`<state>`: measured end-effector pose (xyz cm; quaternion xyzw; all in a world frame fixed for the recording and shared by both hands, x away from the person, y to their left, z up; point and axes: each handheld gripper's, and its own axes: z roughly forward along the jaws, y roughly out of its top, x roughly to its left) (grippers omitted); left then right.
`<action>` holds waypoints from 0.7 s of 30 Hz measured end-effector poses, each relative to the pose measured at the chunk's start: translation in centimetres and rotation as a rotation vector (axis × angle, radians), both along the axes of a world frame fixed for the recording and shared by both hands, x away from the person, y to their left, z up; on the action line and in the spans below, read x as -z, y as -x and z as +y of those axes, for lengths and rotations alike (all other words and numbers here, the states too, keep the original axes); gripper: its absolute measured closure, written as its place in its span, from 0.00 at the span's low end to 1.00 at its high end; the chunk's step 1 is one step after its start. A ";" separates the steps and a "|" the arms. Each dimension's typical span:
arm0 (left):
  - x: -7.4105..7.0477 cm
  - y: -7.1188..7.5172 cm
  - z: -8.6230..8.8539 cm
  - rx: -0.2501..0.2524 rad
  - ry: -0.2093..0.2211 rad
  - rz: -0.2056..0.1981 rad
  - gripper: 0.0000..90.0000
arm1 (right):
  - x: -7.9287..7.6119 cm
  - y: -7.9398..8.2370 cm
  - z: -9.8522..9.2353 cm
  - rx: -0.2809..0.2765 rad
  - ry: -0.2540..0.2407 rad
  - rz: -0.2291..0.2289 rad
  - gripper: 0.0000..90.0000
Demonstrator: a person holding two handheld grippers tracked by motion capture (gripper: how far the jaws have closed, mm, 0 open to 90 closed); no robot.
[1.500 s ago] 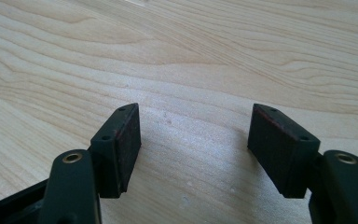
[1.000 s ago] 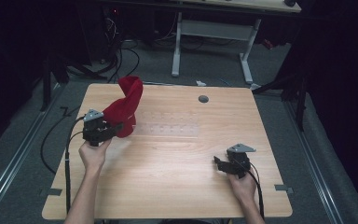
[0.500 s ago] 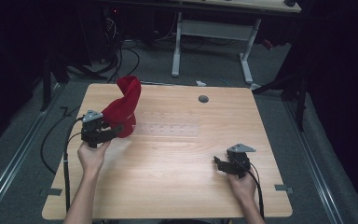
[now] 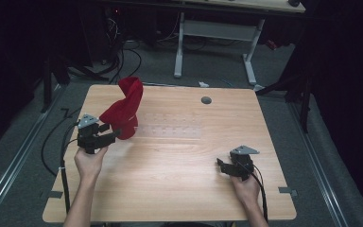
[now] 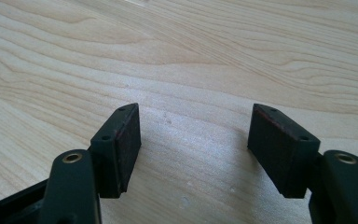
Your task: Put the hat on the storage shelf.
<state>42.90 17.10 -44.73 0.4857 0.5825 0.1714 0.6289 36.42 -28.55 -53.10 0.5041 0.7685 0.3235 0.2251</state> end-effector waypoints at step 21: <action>-0.2 3.3 -0.6 -0.006 -0.061 -0.041 0.40 | 0.0 0.0 0.0 0.001 0.000 0.000 0.38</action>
